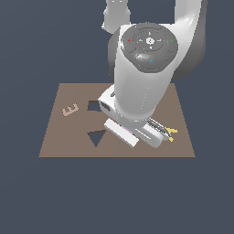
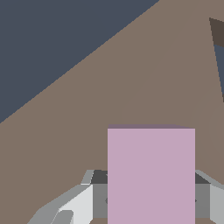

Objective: Insert a designated object into the corresponding slot on a board.

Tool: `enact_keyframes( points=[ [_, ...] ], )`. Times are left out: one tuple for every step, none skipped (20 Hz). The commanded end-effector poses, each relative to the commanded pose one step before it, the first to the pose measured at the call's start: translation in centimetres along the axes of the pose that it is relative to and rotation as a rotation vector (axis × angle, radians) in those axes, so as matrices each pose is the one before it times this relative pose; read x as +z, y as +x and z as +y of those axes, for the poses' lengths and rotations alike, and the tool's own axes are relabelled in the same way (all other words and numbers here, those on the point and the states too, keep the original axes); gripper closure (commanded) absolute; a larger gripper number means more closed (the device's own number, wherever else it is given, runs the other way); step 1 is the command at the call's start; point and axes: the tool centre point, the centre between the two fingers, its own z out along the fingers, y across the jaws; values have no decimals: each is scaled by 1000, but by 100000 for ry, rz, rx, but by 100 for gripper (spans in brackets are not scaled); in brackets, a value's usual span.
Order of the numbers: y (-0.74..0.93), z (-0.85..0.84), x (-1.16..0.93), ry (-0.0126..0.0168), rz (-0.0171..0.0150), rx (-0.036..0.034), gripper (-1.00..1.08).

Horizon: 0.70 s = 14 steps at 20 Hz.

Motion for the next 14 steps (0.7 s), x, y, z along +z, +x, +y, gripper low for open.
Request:
enact_keyframes(
  points=[
    [0,21,-4,25,-9,342,108],
    [36,74,-6,1,1,535,108],
    [53,108,-8,1,1,756,108],
    [66,137,-11,1,1,969,108],
    [81,169,-13,1,1,1186,108],
    [96,200,-15,2,1,1402,108],
    [110,231,-18,2,1,1618,108],
    [124,262,-20,2,2,1833,108],
    [139,293,-23,2,2,2050,108],
    [153,324,-25,2,2,2266,108],
    [167,356,-27,2,2,2483,108],
    [180,387,-29,3,2,2698,108],
    [194,419,-32,3,2,2916,108],
    [207,451,-34,3,2,3131,108]
  ],
)
